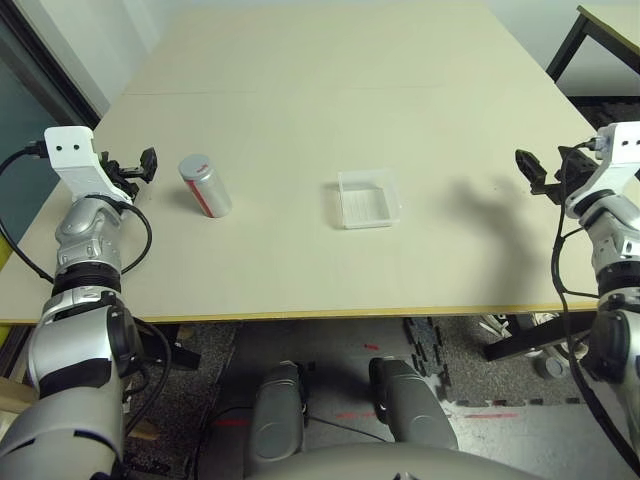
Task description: Pour the medicine from the bottle into the box.
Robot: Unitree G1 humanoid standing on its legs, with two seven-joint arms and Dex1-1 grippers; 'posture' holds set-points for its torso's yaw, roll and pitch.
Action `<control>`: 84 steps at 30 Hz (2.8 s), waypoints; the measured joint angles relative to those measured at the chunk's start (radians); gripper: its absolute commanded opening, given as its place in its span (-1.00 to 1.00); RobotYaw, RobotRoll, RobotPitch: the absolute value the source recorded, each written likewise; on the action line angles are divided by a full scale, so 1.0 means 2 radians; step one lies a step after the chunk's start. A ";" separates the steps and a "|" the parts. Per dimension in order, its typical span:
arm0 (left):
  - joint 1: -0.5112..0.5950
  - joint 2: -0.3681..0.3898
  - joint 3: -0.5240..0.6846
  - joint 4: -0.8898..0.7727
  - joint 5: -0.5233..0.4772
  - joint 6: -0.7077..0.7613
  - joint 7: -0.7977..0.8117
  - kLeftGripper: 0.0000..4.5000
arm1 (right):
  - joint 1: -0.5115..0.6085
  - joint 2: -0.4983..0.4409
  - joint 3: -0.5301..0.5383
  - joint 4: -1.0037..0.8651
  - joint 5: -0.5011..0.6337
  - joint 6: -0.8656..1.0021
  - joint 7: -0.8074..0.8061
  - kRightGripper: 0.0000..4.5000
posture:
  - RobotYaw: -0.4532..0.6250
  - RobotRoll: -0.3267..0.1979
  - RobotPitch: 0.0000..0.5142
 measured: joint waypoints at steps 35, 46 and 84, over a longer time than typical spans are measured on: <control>-0.012 0.017 0.010 -0.090 -0.024 0.074 -0.050 0.99 | 0.078 -0.020 0.140 -0.342 0.075 0.186 0.387 1.00 | -0.32 0.25 -0.53; 0.064 0.004 0.006 -0.348 -0.070 0.198 -0.092 0.99 | 0.076 -0.007 0.168 -0.333 0.057 0.168 0.390 1.00 | -0.23 0.25 -0.53; 0.268 -0.074 -0.029 -0.488 -0.074 0.229 -0.068 0.99 | 0.057 0.014 0.184 -0.276 0.027 0.120 0.377 1.00 | -0.32 0.25 -0.47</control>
